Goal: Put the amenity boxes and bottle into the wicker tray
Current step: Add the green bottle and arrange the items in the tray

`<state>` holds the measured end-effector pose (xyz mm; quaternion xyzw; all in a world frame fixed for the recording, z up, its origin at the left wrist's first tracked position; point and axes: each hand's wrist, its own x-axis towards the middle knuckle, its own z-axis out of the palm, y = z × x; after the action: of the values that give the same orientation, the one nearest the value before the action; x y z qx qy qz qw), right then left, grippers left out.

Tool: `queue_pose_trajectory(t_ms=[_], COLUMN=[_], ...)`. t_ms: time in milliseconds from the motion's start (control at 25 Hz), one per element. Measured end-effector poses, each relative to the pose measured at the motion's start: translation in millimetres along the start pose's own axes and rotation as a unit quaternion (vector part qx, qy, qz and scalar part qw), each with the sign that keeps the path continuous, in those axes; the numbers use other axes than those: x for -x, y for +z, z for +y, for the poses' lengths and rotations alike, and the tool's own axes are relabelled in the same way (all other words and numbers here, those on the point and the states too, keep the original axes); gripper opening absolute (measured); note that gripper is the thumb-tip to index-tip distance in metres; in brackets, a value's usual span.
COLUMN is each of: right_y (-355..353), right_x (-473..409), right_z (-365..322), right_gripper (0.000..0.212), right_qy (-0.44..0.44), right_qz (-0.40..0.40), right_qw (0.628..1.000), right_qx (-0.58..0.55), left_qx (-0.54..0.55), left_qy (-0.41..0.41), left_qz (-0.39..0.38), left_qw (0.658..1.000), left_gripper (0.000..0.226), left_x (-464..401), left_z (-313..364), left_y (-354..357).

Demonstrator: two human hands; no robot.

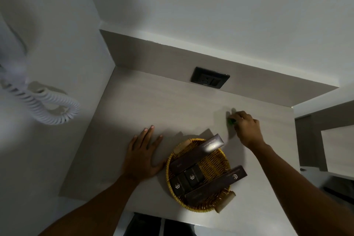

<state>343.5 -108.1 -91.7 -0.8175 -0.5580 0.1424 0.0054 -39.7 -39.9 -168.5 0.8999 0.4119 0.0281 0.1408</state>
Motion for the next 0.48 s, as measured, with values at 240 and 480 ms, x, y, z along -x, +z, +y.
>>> queue_pose_trajectory(t_ms=[240, 480], right_y=[-28.7, 19.4], right_x=[48.6, 122.3], right_z=[-31.1, -89.2], right_gripper=[0.027, 0.034], right_qy=[-0.029, -0.091], right_qz=[0.118, -0.049], right_qw=[0.964, 0.993], right_qx=[-0.238, -0.058], left_qx=[0.003, 0.005], left_qy=[0.001, -0.008], left_qz=[0.005, -0.003], left_qw=[1.0, 1.0], left_gripper=[0.088, 0.096], left_x=[0.0, 2.8], left_z=[-0.6, 0.7], left_y=[0.7, 1.2])
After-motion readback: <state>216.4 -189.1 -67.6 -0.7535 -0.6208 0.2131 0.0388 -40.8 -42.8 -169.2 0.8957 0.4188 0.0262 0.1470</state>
